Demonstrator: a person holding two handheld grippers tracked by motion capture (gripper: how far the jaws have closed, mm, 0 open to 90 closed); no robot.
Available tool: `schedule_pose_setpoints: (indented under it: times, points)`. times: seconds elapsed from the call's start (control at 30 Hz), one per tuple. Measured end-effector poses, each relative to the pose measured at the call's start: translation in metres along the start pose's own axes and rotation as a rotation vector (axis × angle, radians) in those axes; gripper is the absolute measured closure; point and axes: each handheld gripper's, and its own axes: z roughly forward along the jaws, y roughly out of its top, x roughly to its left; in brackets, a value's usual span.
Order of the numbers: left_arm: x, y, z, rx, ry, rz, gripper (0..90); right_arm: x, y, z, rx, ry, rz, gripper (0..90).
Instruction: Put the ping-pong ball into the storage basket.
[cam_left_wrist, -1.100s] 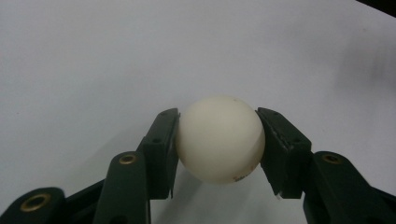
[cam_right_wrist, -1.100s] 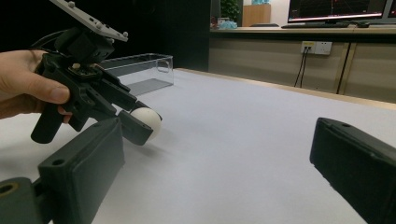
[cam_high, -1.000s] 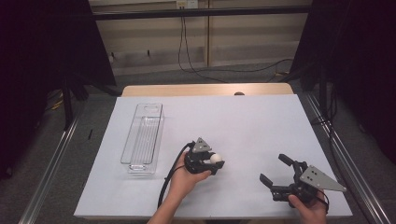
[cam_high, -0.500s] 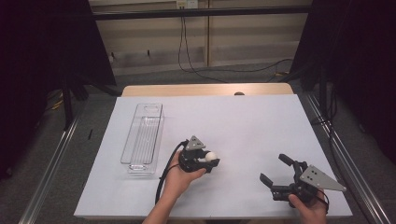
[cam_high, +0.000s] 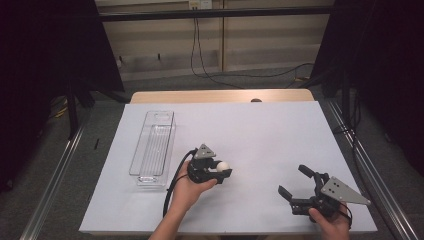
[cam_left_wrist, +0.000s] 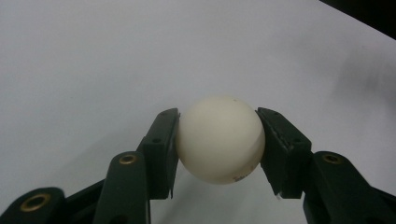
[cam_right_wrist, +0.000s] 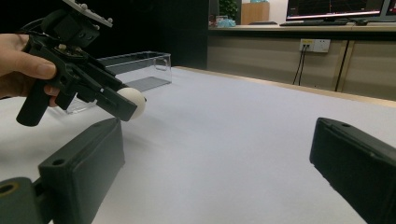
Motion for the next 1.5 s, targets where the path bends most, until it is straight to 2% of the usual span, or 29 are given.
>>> schedule_pose_setpoints:
  times: [0.13,0.2,0.4,0.6,1.5]
  points:
    - [0.002,0.0,-0.002,0.006,0.001,0.007,51.0,0.0,0.0,0.0,-0.005,0.0,0.007,2.8]
    - [0.003,0.0,-0.003,-0.005,0.002,-0.005,51.0,0.0,0.0,0.0,-0.005,-0.002,0.002,2.8]
    - [0.004,0.003,-0.007,0.006,0.007,0.007,50.9,-0.001,0.0,-0.001,-0.007,-0.004,0.003,2.8]
    - [0.007,0.003,-0.012,0.0,0.001,-0.012,51.0,0.0,0.0,-0.001,-0.004,-0.001,-0.002,2.8]
    - [0.016,0.007,-0.03,0.003,0.016,-0.018,51.0,0.0,0.001,-0.001,-0.004,-0.001,-0.002,2.9]
